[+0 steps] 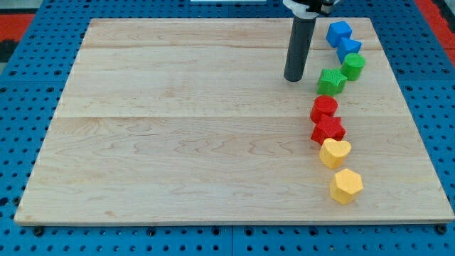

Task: Place the green star vertically bottom of the green circle

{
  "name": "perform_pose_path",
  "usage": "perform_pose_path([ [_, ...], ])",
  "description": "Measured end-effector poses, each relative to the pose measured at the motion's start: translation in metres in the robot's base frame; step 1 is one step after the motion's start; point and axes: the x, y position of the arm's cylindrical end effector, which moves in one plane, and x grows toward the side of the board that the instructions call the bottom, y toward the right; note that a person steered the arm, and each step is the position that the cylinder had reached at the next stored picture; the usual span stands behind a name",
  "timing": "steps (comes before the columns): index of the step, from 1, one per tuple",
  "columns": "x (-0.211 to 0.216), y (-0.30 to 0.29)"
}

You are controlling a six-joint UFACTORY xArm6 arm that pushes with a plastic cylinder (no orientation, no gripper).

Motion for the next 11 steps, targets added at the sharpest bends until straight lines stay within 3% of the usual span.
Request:
perform_pose_path([
  [3, 0.020, 0.003],
  [8, 0.023, 0.077],
  [9, 0.019, 0.062],
  [10, 0.009, -0.026],
  [11, 0.015, -0.030],
])
